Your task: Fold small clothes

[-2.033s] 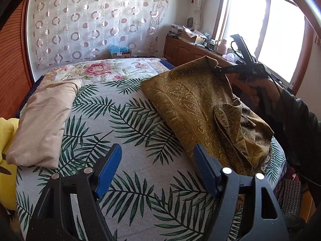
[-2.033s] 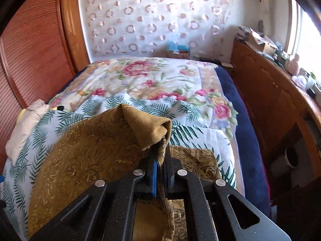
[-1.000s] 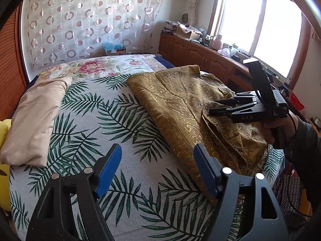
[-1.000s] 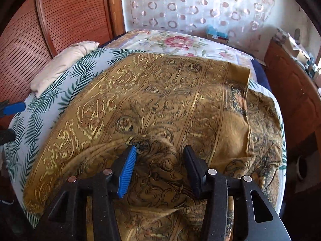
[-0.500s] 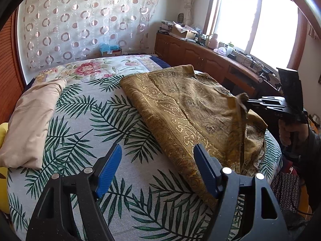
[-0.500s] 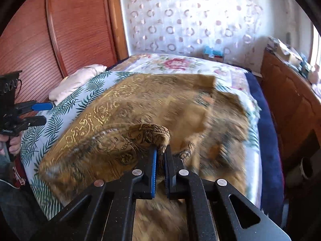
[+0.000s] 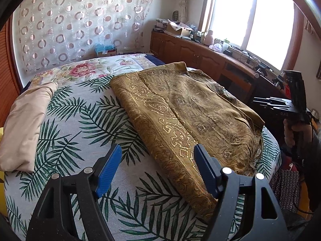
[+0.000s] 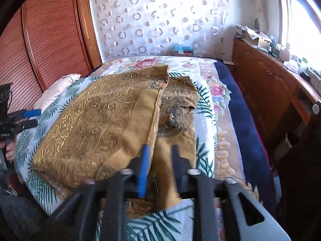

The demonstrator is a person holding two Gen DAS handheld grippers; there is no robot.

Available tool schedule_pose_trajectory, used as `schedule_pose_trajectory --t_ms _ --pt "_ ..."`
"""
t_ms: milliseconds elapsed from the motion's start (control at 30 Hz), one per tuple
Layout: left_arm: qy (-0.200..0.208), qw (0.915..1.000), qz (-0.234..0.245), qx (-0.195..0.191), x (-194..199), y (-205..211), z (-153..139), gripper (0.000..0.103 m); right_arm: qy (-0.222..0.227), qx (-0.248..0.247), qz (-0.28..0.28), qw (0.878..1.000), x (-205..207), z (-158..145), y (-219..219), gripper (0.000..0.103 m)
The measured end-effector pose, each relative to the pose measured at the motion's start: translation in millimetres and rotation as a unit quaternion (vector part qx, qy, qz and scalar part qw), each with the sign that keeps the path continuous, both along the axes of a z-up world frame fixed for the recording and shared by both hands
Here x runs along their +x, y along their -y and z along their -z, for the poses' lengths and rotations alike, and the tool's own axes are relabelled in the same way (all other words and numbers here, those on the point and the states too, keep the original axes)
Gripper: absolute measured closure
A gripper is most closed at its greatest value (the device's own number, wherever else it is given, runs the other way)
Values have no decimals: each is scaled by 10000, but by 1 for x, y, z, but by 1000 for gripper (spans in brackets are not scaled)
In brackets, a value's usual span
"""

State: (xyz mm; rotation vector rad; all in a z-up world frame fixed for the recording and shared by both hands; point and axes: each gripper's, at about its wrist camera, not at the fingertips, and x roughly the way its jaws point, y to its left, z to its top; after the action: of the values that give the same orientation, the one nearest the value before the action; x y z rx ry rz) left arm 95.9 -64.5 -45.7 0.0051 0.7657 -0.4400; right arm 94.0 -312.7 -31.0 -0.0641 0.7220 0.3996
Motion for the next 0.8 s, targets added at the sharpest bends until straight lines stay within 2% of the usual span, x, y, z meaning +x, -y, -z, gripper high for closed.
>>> schedule_pose_trajectory --t_ms 33,367,500,567,600,667,800 --pt "-1 10000 0 7 0 0 0 28 -24 -31 9 10000 4 1 -3 59" --pt "-104 9999 -68 -2 3 -3 8 28 -775 -165 38 9968 70 29 -34 58" --pt "-127 9999 -59 -21 3 -3 11 28 -758 -156 32 9970 72 25 -35 58" --pt "-138 9999 -57 -30 3 -2 12 28 -770 -54 -220 9968 69 23 -41 63" --pt "-138 9999 -55 -34 3 -2 12 28 -770 -75 -320 9965 69 24 -45 68" --pt "-145 9999 -52 -38 3 -2 12 28 -674 -318 -397 9964 63 24 -54 69" --pt "-149 9999 -44 -33 2 -1 12 28 -611 -479 -330 9964 62 24 -57 69"
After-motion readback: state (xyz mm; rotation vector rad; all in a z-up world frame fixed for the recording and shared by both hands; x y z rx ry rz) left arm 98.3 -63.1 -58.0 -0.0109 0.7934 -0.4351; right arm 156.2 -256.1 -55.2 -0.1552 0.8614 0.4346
